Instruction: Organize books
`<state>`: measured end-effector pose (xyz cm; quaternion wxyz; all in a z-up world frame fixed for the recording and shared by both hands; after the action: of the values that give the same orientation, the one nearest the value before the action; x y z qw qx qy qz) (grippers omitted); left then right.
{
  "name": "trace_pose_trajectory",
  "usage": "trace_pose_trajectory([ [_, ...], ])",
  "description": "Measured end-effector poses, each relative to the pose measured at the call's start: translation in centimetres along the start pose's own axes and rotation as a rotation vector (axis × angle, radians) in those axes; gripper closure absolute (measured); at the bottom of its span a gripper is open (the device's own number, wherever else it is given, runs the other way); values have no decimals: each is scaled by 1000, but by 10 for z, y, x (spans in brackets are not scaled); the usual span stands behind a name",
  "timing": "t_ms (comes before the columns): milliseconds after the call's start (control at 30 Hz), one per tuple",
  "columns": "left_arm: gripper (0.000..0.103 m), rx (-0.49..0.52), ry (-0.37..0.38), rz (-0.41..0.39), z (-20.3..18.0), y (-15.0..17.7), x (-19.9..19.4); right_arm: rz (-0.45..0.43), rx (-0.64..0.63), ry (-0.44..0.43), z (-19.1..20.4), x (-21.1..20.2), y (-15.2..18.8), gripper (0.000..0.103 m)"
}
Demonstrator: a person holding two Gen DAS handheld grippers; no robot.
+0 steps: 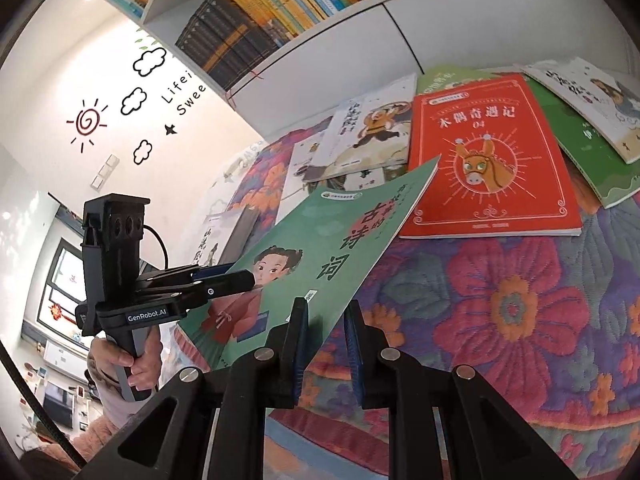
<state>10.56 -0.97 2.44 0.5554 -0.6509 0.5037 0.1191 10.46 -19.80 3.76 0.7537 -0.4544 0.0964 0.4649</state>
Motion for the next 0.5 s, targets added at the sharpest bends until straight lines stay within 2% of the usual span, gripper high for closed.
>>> trace_pose_trajectory([
  [267, 74, -19, 16, -54, 8, -3, -32, -24, -36, -7, 26, -3, -1, 85],
  [500, 74, -41, -22, -118, 34, -11, -69, -40, -124, -28, 68, 9, -3, 84],
])
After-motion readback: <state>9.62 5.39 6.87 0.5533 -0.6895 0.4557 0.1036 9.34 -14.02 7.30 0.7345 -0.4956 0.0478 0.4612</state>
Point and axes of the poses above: each gripper's, at about its wrist camera, not at the fingertips, and x roughly the way its jaws point, z to its left, y to its underside, the point moved 6 cm from there along x, roughly the way its jaws point, and after that the axes turned 9 degrees about -z, right-handed, at the moved point
